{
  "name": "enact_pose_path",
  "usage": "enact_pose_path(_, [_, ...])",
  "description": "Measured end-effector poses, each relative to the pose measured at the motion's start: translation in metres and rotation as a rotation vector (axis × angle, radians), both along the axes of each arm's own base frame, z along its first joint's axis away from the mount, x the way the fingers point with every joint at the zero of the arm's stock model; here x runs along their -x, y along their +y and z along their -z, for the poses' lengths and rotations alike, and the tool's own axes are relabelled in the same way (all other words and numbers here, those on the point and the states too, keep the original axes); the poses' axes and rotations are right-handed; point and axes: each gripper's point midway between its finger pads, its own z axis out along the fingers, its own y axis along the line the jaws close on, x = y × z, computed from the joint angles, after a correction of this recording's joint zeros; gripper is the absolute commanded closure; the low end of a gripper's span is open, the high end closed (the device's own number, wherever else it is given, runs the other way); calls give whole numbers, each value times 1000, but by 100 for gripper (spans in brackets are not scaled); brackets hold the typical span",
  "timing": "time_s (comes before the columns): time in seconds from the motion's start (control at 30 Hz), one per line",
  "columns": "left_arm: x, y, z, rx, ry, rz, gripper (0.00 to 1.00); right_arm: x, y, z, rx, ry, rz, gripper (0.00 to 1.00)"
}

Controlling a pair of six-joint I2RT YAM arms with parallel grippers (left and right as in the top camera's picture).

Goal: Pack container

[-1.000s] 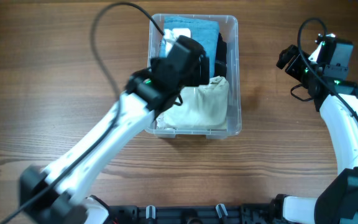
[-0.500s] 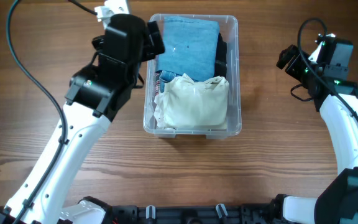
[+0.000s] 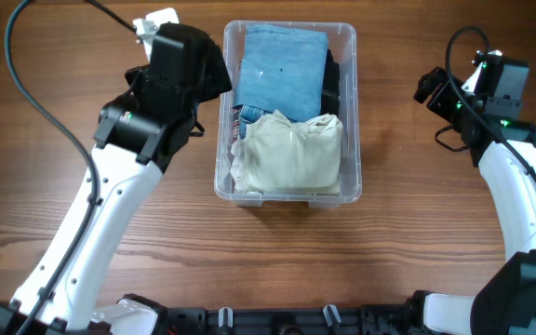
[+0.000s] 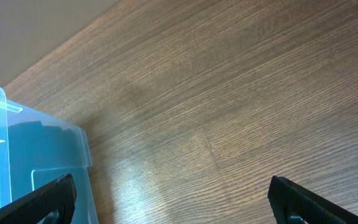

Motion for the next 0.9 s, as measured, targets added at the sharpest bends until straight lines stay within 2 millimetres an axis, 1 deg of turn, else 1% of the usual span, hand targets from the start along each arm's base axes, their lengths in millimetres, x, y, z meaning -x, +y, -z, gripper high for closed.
enact_pose_path(0.17, [-8, -3, 20, -19, 46, 0, 0, 0, 0, 0, 0, 0, 0, 0])
enact_pose_path(0.3, [-11, -5, 29, -26, 66, 1, 0, 0, 0, 0, 0, 0, 0, 0])
enact_pose_path(0.7, [-10, -5, 31, -28, 76, 3, 0, 0, 0, 0, 0, 0, 0, 0])
enact_pose_path(0.77, [-5, -3, 35, -39, 102, 3, 0, 0, 0, 0, 0, 0, 0, 0])
enact_pose_path(0.9, [19, 7, 55, -94, 234, 3, 0, 0, 0, 0, 0, 1, 0, 0])
